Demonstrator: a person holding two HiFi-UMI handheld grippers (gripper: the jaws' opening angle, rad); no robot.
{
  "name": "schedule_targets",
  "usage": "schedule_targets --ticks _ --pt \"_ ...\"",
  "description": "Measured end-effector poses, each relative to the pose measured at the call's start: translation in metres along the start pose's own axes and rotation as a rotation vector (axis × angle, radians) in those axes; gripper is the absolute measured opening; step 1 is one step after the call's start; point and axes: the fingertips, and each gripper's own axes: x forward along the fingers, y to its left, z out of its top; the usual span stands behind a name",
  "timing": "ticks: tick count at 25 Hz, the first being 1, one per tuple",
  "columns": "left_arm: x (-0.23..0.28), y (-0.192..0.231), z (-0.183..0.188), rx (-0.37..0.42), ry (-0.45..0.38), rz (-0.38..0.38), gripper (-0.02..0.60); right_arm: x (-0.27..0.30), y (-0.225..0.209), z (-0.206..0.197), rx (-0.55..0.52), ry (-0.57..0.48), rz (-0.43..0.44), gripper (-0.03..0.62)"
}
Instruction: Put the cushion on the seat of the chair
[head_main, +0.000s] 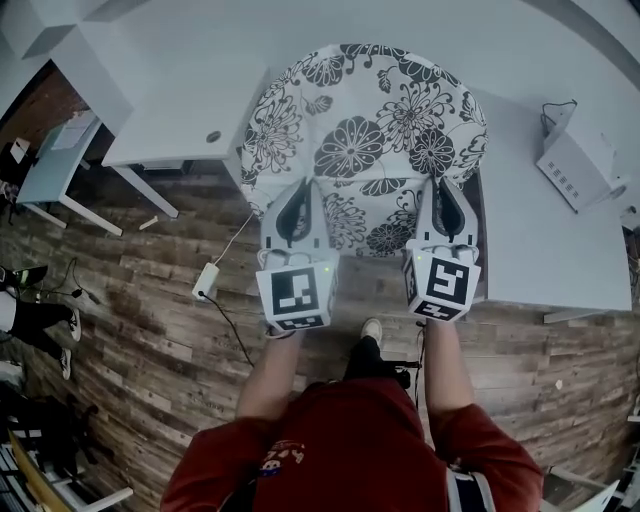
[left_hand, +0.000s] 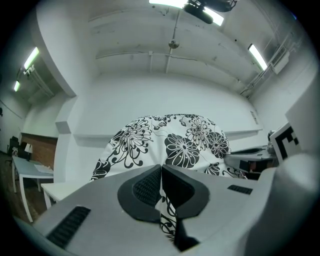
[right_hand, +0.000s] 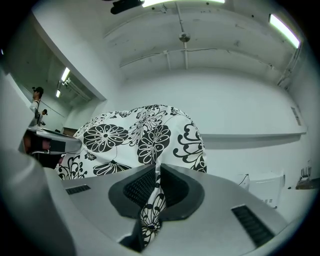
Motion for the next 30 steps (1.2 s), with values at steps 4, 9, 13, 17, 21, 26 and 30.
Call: schedule_targets --ticks 4,9,13,17,21,26,30 --pt "0.001 0.000 0.000 0.001 -0.020 -0.003 0.028 0.000 0.000 0.000 -0.008 -0.018 -0.005 0.043" --pt "0.003 0.001 -0.003 0.013 -0.048 -0.005 0.028 0.001 0.001 -0.003 -0.013 -0.042 -0.009 0.043" --pt "0.003 0.003 -0.003 0.013 -0.064 -0.011 0.029 0.000 0.003 0.000 -0.019 -0.056 -0.014 0.043" --pt "0.004 0.002 -0.004 0.011 -0.076 -0.023 0.029 -0.002 0.003 0.000 -0.022 -0.066 -0.030 0.043" --pt "0.005 0.003 -0.004 0.003 -0.104 -0.033 0.028 -0.002 0.004 0.003 -0.034 -0.086 -0.042 0.043" --pt "0.005 0.004 -0.007 -0.007 -0.103 -0.043 0.028 -0.005 0.005 0.001 -0.041 -0.077 -0.054 0.043" --pt "0.009 0.001 -0.004 -0.003 -0.090 -0.021 0.028 0.002 0.000 0.000 -0.034 -0.068 -0.028 0.043"
